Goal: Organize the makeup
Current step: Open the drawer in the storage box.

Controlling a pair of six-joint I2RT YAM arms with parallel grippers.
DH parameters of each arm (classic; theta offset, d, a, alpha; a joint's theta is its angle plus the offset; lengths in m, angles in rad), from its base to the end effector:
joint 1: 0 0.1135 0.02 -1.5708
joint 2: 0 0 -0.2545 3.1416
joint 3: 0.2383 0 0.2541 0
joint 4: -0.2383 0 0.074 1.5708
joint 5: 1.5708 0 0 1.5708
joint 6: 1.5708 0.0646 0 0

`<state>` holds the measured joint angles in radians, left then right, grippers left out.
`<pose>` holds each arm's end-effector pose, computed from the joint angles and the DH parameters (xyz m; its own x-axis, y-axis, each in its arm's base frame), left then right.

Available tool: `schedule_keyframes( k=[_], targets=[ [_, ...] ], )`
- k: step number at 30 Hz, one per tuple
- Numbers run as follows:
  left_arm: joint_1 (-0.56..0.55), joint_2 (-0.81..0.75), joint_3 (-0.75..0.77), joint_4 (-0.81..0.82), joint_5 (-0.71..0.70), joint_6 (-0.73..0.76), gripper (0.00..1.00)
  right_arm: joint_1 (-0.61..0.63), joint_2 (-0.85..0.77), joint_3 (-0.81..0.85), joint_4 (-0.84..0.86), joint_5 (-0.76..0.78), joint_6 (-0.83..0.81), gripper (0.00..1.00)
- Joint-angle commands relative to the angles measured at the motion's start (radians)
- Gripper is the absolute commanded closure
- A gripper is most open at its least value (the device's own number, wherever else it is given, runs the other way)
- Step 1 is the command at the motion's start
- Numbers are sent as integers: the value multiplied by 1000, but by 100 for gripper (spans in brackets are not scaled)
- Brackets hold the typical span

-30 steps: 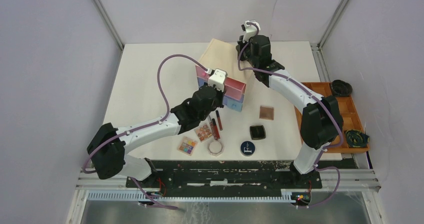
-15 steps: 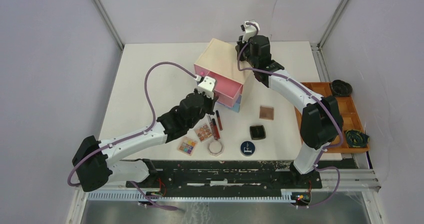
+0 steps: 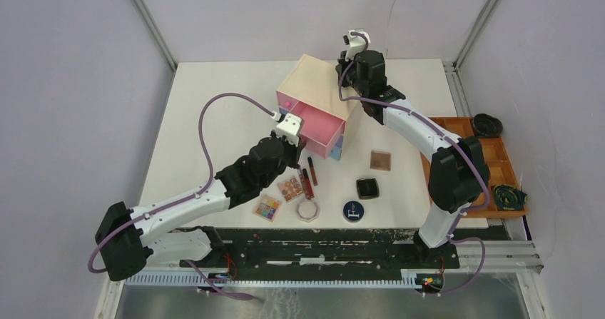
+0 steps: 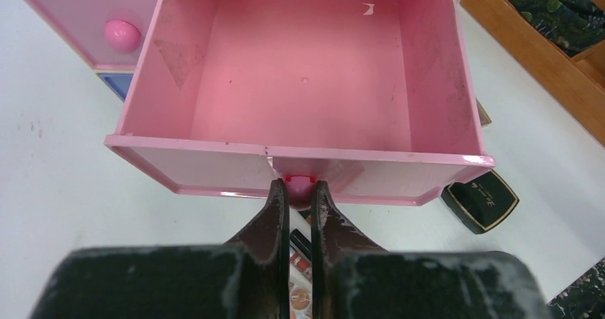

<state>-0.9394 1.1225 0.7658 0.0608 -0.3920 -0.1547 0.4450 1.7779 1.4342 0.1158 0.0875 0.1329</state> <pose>0.1910 -0.2194 0.2739 -0.2518 0.1031 -0.9623 0.4974 0.8667 -0.0373 0.4174 0.1928 0.3046 -0.2488 0.0276 -0.9682 -0.3218 0.9404 0.1095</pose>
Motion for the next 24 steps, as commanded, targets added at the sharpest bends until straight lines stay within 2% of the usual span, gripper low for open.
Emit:
schedule_keyframes(
  k=[1,3,7,11,12,14,16,24],
  targets=[
    [-4,-25,-20,-37,-47,17,80,0,127,-93,-418,15,2,99],
    [-3,-21,-19,-36,-54,19,75,1,126,-93,-418,16,2,99],
    [-3,-35,-17,-32,-60,31,53,0,124,-93,-418,23,0,99],
    [-4,-52,11,-93,-70,59,49,0,124,-95,-416,23,1,99],
    [-4,-59,17,-110,-62,69,43,0,124,-94,-416,23,1,99],
    [-6,-86,14,-128,-41,85,20,0,124,-95,-416,25,1,99],
    [-5,-122,3,-144,-16,94,1,-1,123,-95,-417,27,1,99],
    [-4,-188,-28,-192,21,37,1,0,124,-95,-416,26,5,99]
  ],
)
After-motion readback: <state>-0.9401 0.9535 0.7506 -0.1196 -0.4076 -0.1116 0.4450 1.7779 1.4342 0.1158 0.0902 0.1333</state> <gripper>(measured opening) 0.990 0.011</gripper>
